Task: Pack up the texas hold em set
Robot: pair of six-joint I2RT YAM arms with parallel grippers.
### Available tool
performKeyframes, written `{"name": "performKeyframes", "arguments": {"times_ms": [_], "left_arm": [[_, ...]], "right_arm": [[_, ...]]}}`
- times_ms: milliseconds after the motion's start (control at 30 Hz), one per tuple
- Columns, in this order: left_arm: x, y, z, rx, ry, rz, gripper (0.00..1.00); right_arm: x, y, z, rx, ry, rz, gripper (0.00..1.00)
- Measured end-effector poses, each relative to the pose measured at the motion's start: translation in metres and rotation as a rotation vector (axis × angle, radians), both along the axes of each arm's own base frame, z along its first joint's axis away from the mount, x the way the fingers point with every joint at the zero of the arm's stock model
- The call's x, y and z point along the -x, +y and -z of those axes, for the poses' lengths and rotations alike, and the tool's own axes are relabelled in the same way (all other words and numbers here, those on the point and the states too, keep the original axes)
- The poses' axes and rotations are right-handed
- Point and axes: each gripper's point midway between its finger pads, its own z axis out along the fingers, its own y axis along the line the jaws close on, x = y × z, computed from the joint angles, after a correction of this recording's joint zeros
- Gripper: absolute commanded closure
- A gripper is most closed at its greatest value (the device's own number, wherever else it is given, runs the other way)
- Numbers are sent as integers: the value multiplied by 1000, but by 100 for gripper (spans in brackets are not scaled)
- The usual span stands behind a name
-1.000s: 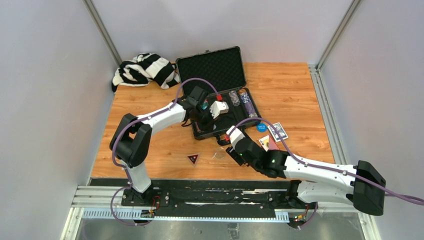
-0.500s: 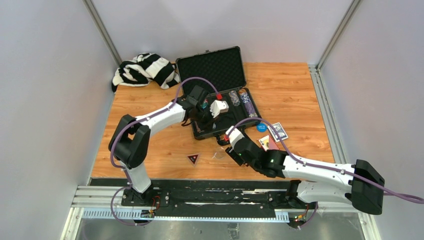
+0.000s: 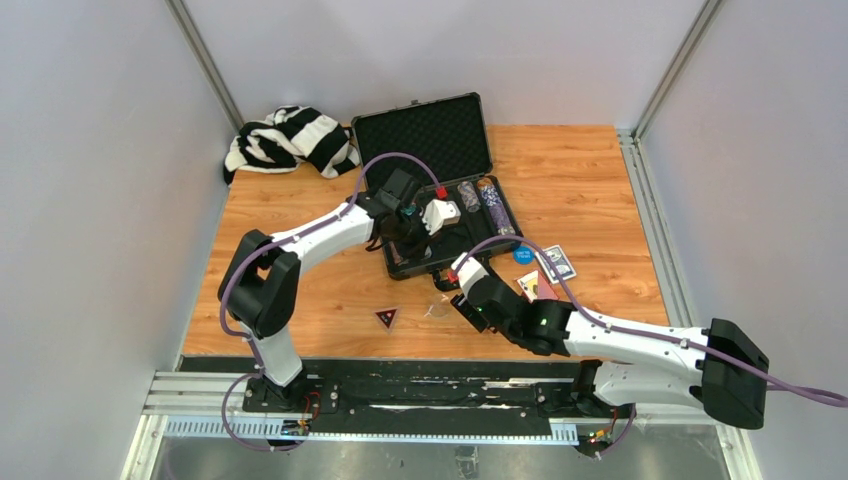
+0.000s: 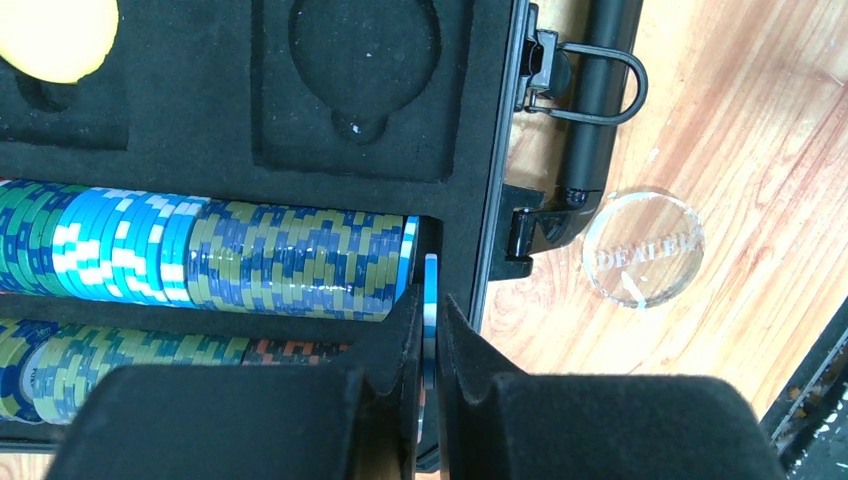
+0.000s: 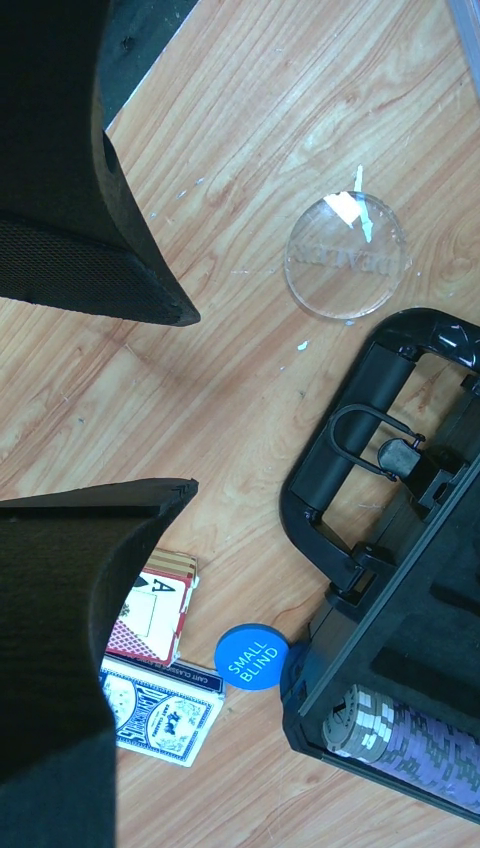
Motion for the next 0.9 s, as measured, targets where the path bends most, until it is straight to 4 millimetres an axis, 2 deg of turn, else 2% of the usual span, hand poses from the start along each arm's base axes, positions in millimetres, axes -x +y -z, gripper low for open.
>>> {"name": "performKeyframes", "arguments": {"times_ms": [267, 400, 900], "left_arm": [[1, 2, 2, -20, 6, -12, 86], [2, 1, 2, -25, 13, -13, 78], [3, -2, 3, -50, -2, -17, 78]], "right_arm": [[0, 0, 2, 4, 2, 0, 42], [0, 0, 2, 3, 1, 0, 42], [0, 0, 2, 0, 0, 0, 42]]}}
